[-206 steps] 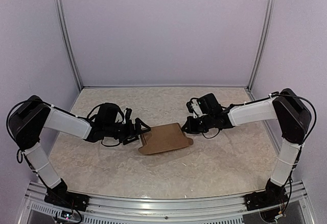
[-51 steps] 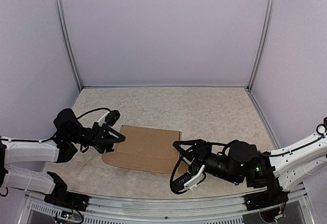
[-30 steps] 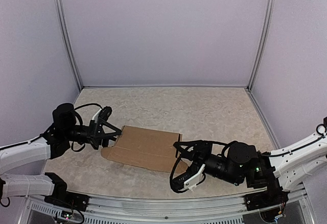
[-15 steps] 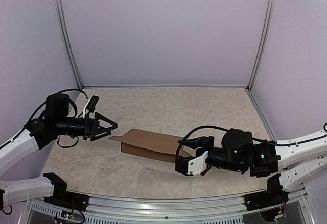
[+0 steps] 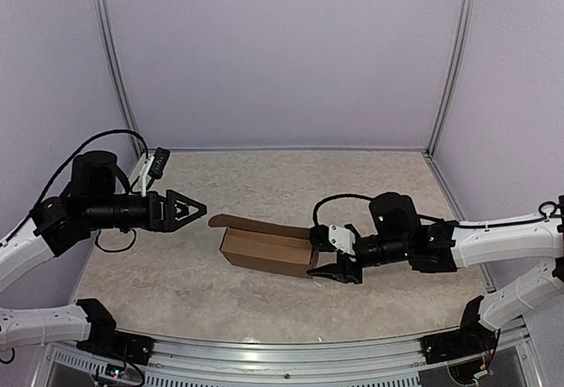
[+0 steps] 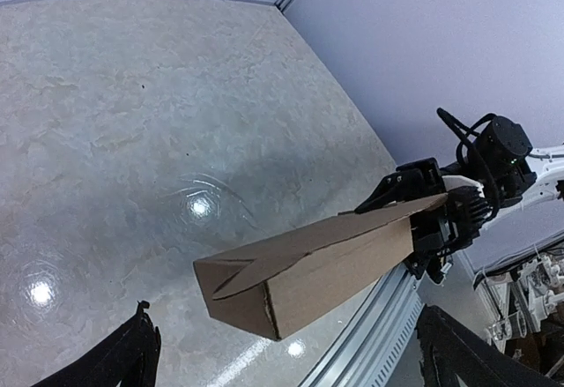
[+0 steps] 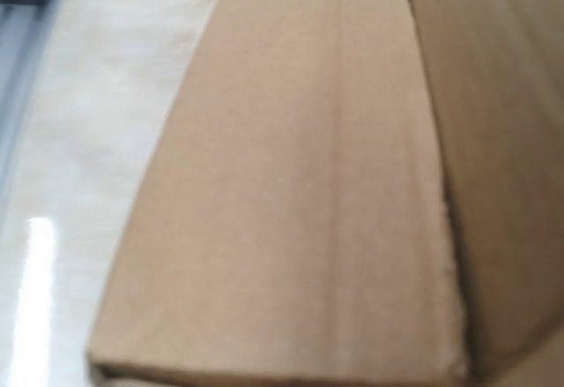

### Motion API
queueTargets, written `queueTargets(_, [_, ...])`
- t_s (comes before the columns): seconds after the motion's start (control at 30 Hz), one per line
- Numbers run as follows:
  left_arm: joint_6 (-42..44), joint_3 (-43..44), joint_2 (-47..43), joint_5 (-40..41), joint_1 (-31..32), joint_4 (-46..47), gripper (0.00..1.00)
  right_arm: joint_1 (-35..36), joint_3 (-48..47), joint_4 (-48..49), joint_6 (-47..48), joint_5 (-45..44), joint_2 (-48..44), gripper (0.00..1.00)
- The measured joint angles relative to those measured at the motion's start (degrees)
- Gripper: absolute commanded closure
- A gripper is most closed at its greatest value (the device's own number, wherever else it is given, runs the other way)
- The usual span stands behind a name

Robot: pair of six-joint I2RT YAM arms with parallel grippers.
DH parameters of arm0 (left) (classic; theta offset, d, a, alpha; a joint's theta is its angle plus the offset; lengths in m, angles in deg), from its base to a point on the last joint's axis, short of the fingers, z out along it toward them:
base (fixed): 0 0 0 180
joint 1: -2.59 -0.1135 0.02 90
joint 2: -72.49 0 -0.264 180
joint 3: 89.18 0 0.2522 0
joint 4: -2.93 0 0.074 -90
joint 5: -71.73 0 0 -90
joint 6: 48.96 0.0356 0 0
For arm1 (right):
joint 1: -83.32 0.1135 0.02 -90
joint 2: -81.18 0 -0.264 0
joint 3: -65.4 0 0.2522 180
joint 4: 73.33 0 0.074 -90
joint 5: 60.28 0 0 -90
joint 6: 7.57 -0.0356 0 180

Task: Fold the paper box

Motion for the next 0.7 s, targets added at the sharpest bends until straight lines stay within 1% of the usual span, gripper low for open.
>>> queueTargets(0.13, [2.6, 3.1, 3.1, 5.7, 4.4, -1.1, 0.01, -2.7, 0.0, 1.0, -4.3, 8.3, 4.9, 0.81])
queueTargets(0.3, [5.6, 3.8, 7.2, 11.3, 6.3, -4.1, 0.01, -5.8, 0.0, 3.6, -8.2, 15.9, 9.0, 0.81])
queueTargets(0.43, [7.8, 4.7, 9.8, 15.9, 8.2, -7.7, 0.01, -6.9, 0.0, 5.4, -9.9, 20.1, 11.9, 0.82])
queueTargets(0.6, [9.4, 5.6, 12.2, 19.6, 10.4, -9.1, 0.02, -7.3, 0.0, 6.7, -11.0, 23.8, 14.0, 0.83])
queueTargets(0.7, [9.6, 5.8, 14.1, 20.4, 11.7, -9.3, 0.06, -7.6, 0.0, 7.2, -11.1, 25.0, 14.8, 0.83])
